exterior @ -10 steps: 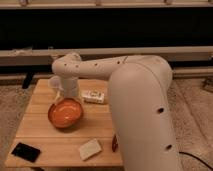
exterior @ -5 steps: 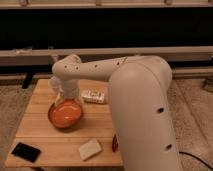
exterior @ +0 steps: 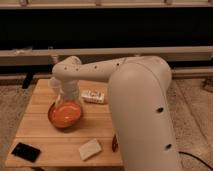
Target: Pick up the ceramic bowl
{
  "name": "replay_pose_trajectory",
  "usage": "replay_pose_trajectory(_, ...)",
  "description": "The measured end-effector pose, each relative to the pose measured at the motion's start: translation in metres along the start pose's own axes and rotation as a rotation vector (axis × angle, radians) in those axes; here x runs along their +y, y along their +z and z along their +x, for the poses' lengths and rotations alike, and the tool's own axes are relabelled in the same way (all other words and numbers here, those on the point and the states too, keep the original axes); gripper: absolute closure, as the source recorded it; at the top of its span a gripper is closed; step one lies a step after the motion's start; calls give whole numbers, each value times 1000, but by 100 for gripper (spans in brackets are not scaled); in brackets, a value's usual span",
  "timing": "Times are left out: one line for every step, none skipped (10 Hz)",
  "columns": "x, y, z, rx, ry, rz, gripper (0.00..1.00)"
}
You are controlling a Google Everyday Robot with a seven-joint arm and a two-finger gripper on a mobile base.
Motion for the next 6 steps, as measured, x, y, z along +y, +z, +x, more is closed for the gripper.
replay_pose_trajectory(0,1,0,1,1,1,20)
replay_pose_trajectory(-1,2,1,1,2,2,20)
replay_pose_trajectory(-1,3,2,2,4,4,20)
replay_pose_trajectory(-1,4,2,2,5,4,20)
replay_pose_trajectory(0,5,2,3,6,4,20)
replay_pose_trajectory(-1,6,3,4,8,5,20)
